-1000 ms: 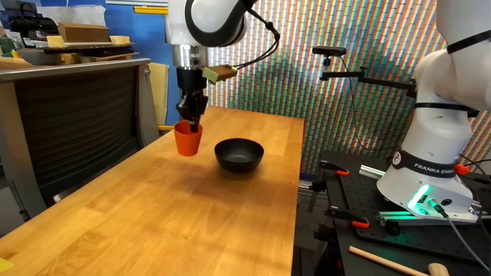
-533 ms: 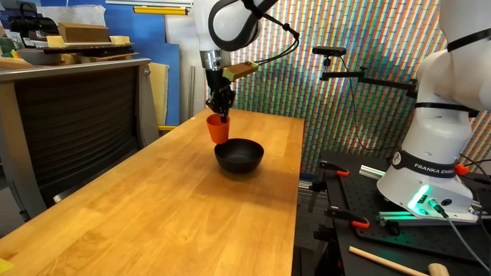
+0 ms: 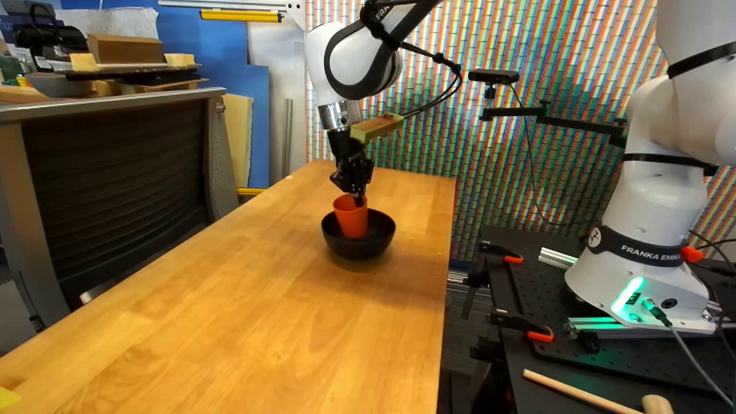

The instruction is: Place the cup inside the bowl

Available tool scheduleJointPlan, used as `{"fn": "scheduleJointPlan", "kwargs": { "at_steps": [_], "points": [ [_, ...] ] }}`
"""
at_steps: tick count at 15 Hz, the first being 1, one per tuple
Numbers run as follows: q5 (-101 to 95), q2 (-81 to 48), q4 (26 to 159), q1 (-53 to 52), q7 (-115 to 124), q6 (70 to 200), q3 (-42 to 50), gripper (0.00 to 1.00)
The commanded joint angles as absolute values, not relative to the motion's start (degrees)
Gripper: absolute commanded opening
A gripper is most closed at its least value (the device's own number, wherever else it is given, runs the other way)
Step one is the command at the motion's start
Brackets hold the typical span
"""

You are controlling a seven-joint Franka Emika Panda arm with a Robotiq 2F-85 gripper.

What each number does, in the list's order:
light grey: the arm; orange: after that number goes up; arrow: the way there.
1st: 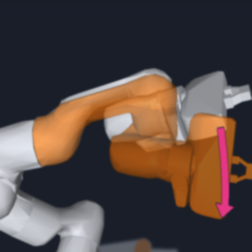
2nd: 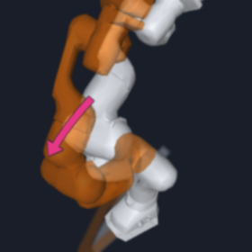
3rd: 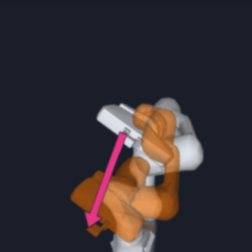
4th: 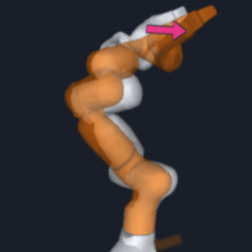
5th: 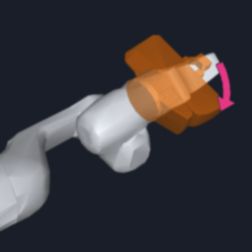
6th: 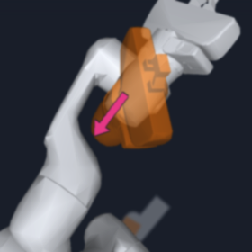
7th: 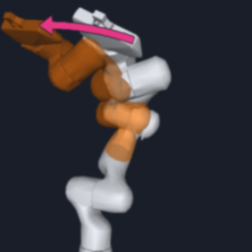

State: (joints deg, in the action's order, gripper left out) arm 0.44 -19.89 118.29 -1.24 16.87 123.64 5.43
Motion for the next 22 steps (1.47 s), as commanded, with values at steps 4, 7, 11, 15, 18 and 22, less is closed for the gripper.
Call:
{"fn": "scheduleJointPlan", "kwargs": {
  "at_steps": [4, 7, 11, 15, 18, 22],
  "points": [
    [13.5, -19.3, 119.4, 4.7, 6.8, 124.3, 3.6, 0.37],
    [12.0, -16.5, 120.2, 5.6, 6.3, 124.7, 5.1, 0.62],
    [5.5, -9.0, 120.3, 4.8, 6.6, 122.4, 6.3, 0.91],
    [1.0, -1.0, 119.2, 4.3, 3.4, 117.4, 4.9, 1.0],
    [7.1, 2.2, 119.4, 4.4, -2.2, 115.5, 4.2, 1.0],
    [19.5, 1.5, 121.2, 4.2, -8.6, 115.8, 4.5, 1.0]
  ]
}}
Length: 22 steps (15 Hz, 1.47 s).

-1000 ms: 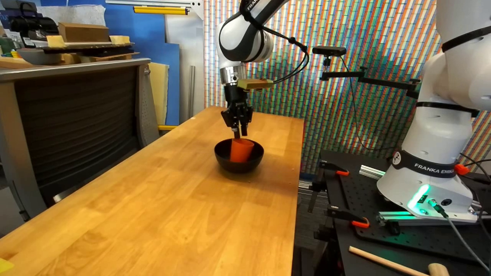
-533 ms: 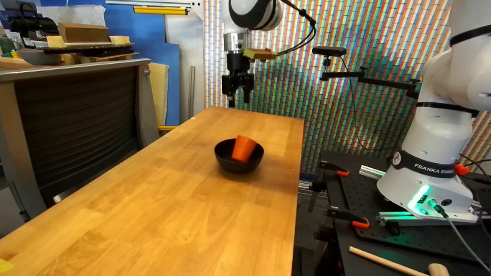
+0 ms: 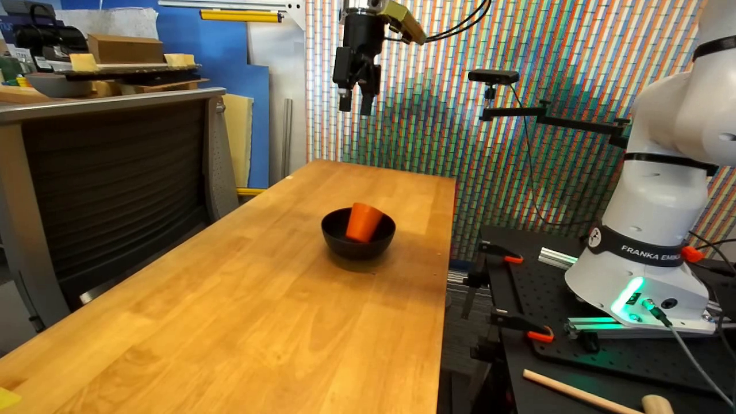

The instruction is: Place the cup inside the bowl

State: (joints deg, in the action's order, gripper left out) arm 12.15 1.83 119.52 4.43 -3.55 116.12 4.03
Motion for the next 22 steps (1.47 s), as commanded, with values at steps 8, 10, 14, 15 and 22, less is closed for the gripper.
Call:
{"fn": "scheduleJointPlan", "kwargs": {
  "at_steps": [8, 10, 14, 15, 22],
  "points": [
    [25.6, -10.0, 121.3, 5.3, -13.7, 116.3, 3.9, 1.0],
    [24.8, -12.8, 120.8, 5.6, -13.5, 116.5, 3.7, 1.0],
    [23.0, -17.0, 120.6, 6.1, -13.3, 118.3, 3.6, 1.0],
    [22.4, -17.7, 120.8, 6.0, -13.0, 119.4, 3.6, 1.0],
    [19.4, -22.2, 120.8, 6.0, -12.4, 126.1, 2.5, 1.0]
  ]
}}
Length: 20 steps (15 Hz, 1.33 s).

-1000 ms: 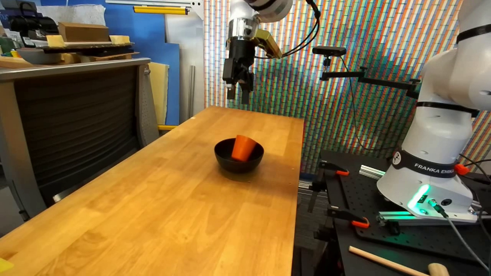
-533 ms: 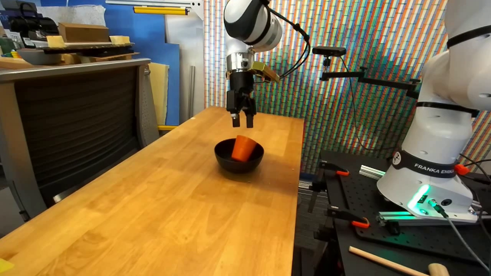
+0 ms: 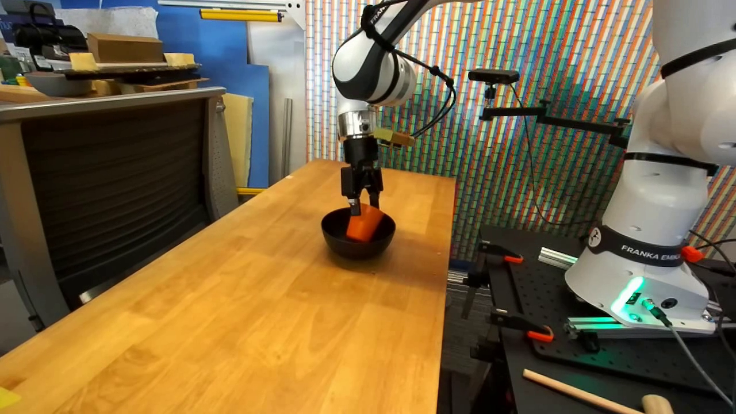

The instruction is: Place the cup inside the bowl

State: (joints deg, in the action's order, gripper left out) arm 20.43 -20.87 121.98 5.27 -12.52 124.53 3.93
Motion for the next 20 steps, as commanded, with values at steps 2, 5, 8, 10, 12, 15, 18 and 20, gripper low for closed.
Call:
{"fn": "scheduleJointPlan", "kwargs": {
  "at_steps": [2, 5, 8, 10, 12, 15, 18, 20],
  "points": [
    [19.7, -22.5, 120.6, 5.9, -12.3, 126.2, 1.7, 1.0],
    [20.2, -22.1, 120.1, 5.0, -12.5, 125.7, -0.5, 1.0],
    [20.3, -21.8, 119.4, 3.9, -12.4, 125.5, -2.8, 1.0],
    [20.0, -21.6, 119.2, 3.2, -12.4, 125.4, -4.0, 1.0],
    [19.3, -21.4, 119.3, 2.3, -12.2, 125.6, -4.5, 1.0],
    [18.5, -21.2, 119.0, 1.8, -11.9, 125.3, -4.4, 1.0],
    [16.4, -21.1, 118.5, 1.8, -11.6, 125.3, -3.8, 1.0],
    [15.6, -21.0, 118.2, 2.1, -11.6, 125.1, -3.5, 1.0]
  ]
}}
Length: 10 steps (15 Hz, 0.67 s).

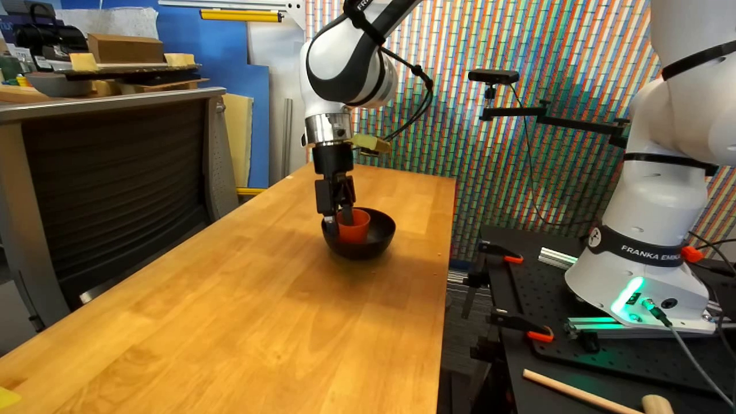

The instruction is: Place the cup inside the bowl

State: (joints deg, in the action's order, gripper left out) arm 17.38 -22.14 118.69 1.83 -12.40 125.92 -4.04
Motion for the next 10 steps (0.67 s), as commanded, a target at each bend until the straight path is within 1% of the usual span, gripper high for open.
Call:
{"fn": "scheduleJointPlan", "kwargs": {
  "at_steps": [1, 7, 10],
  "points": [
    [15.4, -20.9, 118.0, 2.2, -11.6, 125.0, -3.4, 1.0],
    [13.3, -16.1, 114.9, 2.8, -13.7, 118.8, -3.3, 1.0],
    [10.9, -11.8, 111.4, 2.9, -16.3, 109.6, -3.1, 1.0]
  ]
}}
